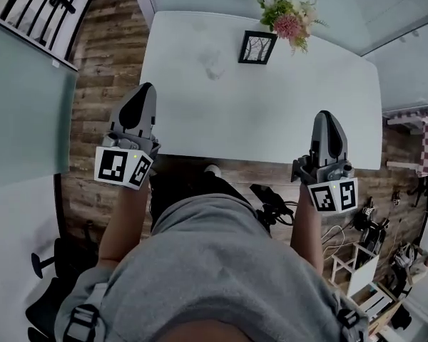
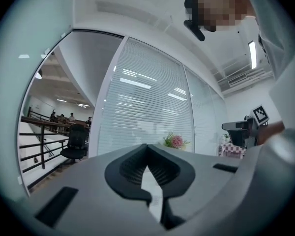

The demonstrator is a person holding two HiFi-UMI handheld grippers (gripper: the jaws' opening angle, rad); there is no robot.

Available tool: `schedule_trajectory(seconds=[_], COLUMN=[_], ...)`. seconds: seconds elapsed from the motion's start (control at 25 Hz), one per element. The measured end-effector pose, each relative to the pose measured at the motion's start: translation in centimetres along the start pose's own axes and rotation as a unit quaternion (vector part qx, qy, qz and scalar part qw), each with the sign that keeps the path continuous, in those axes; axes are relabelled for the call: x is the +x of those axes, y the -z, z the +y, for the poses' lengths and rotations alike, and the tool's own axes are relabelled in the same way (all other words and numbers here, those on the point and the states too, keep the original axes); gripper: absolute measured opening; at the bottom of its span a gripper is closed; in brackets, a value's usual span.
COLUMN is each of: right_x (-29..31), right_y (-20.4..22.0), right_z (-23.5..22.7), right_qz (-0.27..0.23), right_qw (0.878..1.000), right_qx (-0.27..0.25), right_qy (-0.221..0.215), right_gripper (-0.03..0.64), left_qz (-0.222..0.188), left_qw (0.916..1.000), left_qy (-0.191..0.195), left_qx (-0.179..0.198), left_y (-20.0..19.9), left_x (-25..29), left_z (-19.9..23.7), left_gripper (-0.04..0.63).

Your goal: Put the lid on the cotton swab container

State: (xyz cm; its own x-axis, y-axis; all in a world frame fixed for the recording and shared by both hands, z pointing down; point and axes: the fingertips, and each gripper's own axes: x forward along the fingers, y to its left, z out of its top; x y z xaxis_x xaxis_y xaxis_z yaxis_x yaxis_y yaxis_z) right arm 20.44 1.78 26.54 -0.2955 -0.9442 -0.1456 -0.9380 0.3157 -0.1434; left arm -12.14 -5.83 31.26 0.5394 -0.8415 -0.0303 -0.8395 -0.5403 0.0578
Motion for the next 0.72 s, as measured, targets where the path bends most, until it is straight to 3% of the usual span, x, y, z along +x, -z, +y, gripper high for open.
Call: schedule_trajectory(seconds=[0.32, 0.52, 0.72], right_x=[2.5, 3.4, 3.6], right_y=[0.9, 1.9, 2.2], right_z=[-0.2, 0.6, -0.3], right_qz=[0.001, 0.002, 0.005], right_qw=[0.999, 0.998, 0.999], right_qx=[0.024, 0.037, 0.037], right_qy=[-0.035, -0.044, -0.022], right_gripper=[0.026, 0.026, 0.026], left_qz=[0.015, 0.034, 0.031], left_qw=[0.9994, 0.9992, 0.9994], left_qy=[-0.03, -0.02, 0.011], left_qx=[0.01, 0.005, 0.008], left_y=[-0.2, 0.9, 0.9], left_x=[-0.7, -0.1, 2.1], left_z=[0.3, 0.0, -0.6], left_gripper=[0.005, 0.005, 0.005])
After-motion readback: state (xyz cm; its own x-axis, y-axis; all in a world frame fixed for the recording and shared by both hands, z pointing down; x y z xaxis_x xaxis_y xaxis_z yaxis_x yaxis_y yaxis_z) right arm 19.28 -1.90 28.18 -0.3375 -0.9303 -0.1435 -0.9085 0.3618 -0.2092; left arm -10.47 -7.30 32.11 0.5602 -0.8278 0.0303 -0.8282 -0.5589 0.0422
